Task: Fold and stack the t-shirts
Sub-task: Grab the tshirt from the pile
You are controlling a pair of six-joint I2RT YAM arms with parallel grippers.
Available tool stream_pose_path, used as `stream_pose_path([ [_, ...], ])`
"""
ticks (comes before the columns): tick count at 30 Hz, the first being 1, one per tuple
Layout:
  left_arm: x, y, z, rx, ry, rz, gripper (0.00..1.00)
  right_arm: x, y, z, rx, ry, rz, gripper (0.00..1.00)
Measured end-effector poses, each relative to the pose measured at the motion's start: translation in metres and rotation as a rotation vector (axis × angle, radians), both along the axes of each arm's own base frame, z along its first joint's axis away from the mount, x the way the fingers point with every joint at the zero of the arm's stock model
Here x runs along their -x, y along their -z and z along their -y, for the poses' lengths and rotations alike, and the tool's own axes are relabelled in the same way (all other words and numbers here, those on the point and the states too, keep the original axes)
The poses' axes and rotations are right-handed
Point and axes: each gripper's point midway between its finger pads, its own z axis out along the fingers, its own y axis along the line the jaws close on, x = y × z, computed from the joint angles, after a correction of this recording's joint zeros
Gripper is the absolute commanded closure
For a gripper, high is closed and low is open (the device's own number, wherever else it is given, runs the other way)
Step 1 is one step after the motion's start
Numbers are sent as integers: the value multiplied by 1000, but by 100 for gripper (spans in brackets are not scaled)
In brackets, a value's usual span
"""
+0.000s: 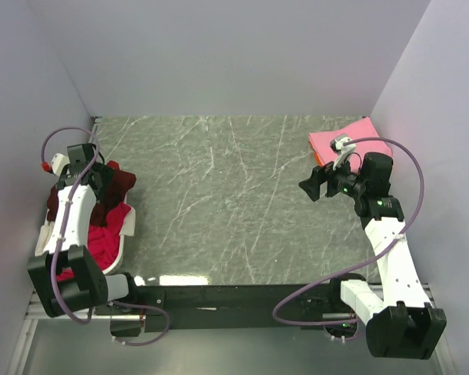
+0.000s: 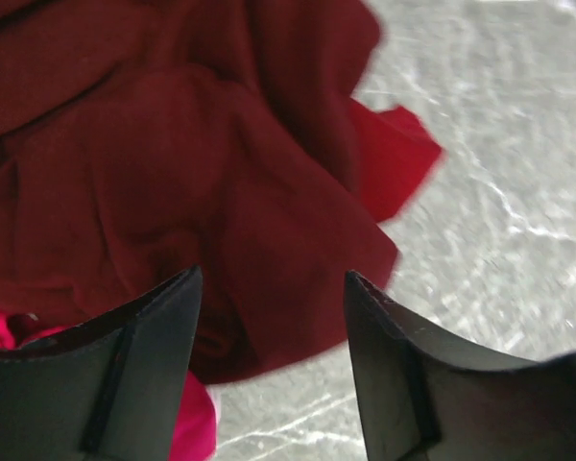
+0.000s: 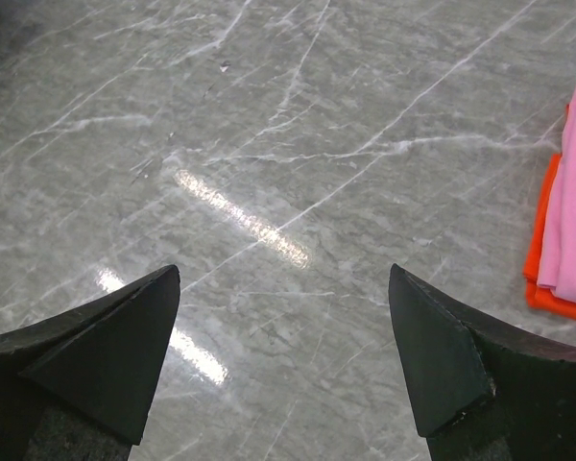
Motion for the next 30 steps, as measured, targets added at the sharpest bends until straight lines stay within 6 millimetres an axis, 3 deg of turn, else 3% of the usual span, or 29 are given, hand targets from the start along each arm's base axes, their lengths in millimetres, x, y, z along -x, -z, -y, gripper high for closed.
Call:
stream_pose_path([
  [2,-1,11,-4,15,-21,-28,40,0,0,0,0,1,0,5],
  [6,-8,32,-11,50,-44,-72,75,0,0,0,1,1,0,5],
  [9,-15,37,-14,61,-29,-71,92,0,0,0,1,2,-1,5],
  [12,-18,35,-16,65,-1,-56,100,0,0,1,2,3,-1,5],
  [16,-21,19,-21,48,46,-2,100,0,0,1,2,4,-2,5],
  [18,-23,-3,-22,17,77,65,100,0,0,1,2,4,-1,5],
  [20,-23,-37,-22,-38,111,161,100,0,0,1,2,4,-2,5],
  [26,-15,-166,-18,-230,164,455,100,0,-2,1,2,3,1,5],
  [30,-11,-240,-15,-331,181,602,100,0,-1,1,1,4,-1,5],
])
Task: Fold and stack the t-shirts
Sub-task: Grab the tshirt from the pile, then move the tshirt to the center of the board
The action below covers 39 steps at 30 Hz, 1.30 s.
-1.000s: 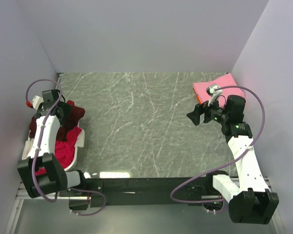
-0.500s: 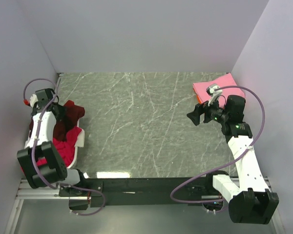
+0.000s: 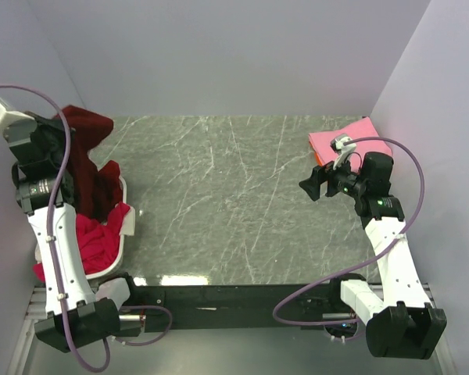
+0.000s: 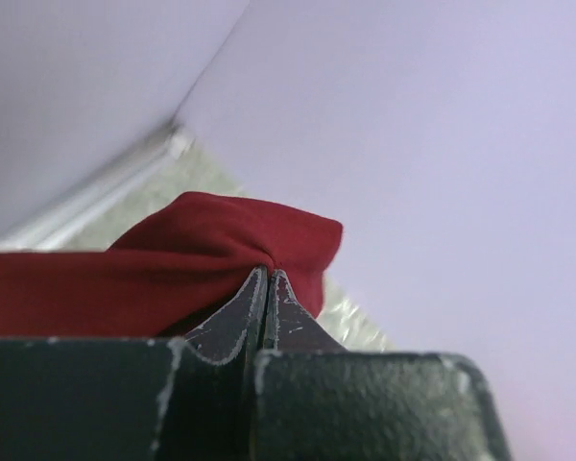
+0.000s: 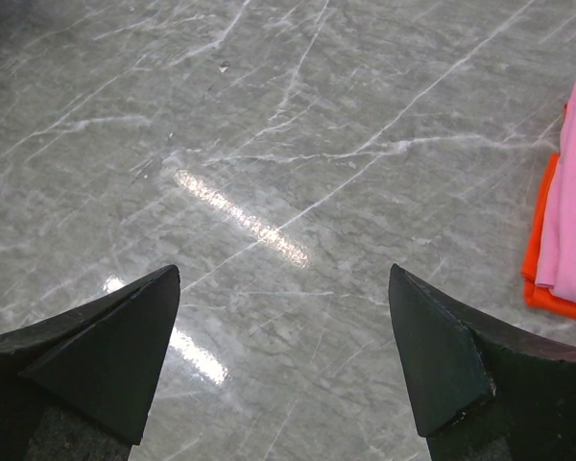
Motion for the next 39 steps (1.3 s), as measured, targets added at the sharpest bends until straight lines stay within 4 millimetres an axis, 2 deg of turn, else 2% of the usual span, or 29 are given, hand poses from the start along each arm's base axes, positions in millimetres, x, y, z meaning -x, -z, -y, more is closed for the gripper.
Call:
stream_pose_path([
  [6,13,-90,5,-100,-1,156,100,0,0,0,0,0,0,5],
  [10,20,-140,16,-135,41,268,100,0,0,0,0,0,-2,5],
  [14,18,-187,38,-140,153,380,99,0,0,0,0,0,-2,5],
  [18,12,-235,71,-137,315,493,99,0,0,0,0,0,-2,5],
  [25,19,-273,138,-112,559,619,99,0,0,0,0,0,-2,5],
  [31,30,-301,233,-51,841,727,99,0,1,0,1,0,-4,5],
  [35,27,-305,284,-32,954,751,99,-1,2,0,3,-1,-4,5],
  [39,20,-291,325,-19,1019,720,99,-1,2,0,6,-3,-2,5],
])
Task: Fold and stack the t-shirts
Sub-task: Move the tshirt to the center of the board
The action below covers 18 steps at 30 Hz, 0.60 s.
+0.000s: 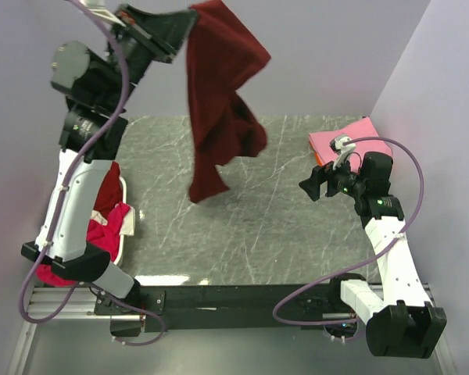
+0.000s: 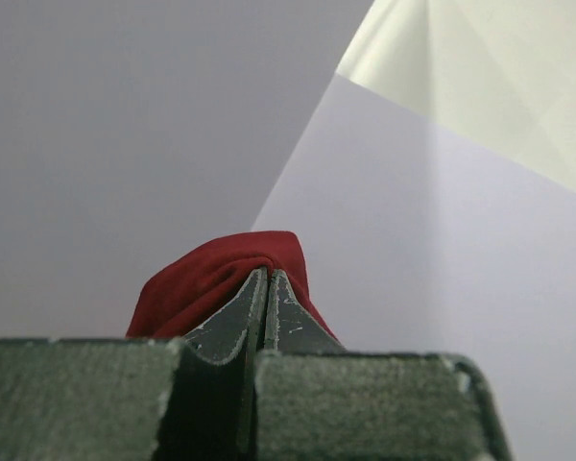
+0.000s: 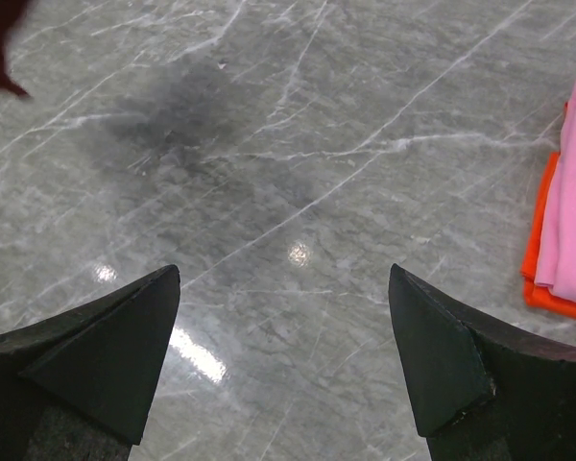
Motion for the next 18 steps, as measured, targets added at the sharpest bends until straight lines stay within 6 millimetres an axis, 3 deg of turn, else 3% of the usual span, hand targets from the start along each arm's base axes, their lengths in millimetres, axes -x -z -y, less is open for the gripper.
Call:
stream_pose_path([
  [3,-1,17,22,-14,34,-32,100,0,1,0,3,-1,-1,5],
  [6,-6,46,38,-35,60,-82,100,0,1,1,8,1,1,5],
  [8,-15,76,43,-50,57,-139,99,0,1,1,10,3,2,5],
  [10,-26,119,45,-74,33,-216,99,-1,1,2,15,4,3,5],
  [12,-36,162,45,-97,7,-290,76,-1,1,3,21,4,7,5],
  [13,-43,193,43,-111,-15,-348,61,-1,2,3,25,3,8,5],
  [14,-47,220,40,-126,-35,-401,37,-1,3,3,28,1,8,5],
  [16,-58,279,27,-143,-86,-527,26,-1,7,1,35,-22,-3,5],
  [18,-69,343,-2,-157,-163,-667,19,1,14,-2,46,-65,-29,7],
])
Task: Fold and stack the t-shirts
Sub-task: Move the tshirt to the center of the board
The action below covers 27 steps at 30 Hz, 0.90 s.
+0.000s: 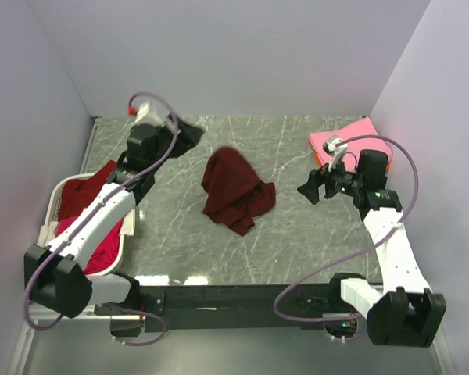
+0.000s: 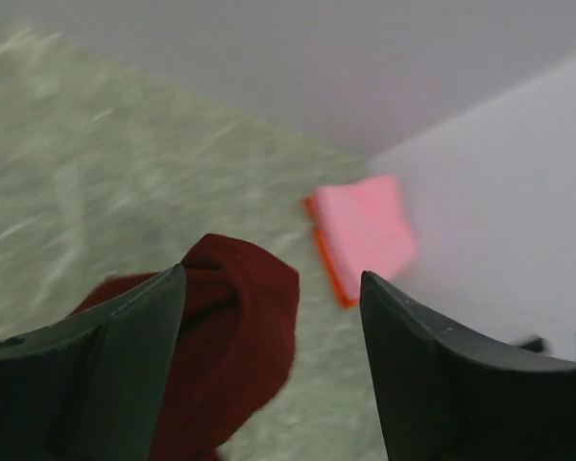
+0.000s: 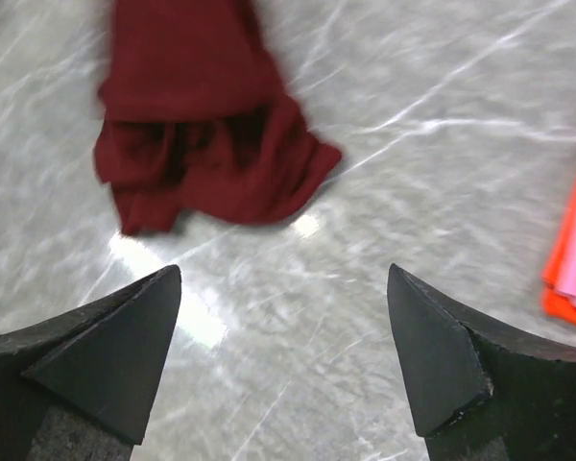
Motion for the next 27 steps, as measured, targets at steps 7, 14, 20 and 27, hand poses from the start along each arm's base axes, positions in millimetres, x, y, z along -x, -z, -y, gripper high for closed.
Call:
stream_pose_path([
  [7,-5,154,-126,-91,-272,-368,15,15,43,-17,23,-215,-125,10],
  [14,28,144,-39,-246,188,-273,16,26,90,-43,123,-423,-238,18],
  [20,62,174,62,-462,540,-256,25,-8,97,-67,123,-469,-316,24],
  [27,54,212,95,-621,626,-276,25,-52,104,-80,39,-404,-415,33],
])
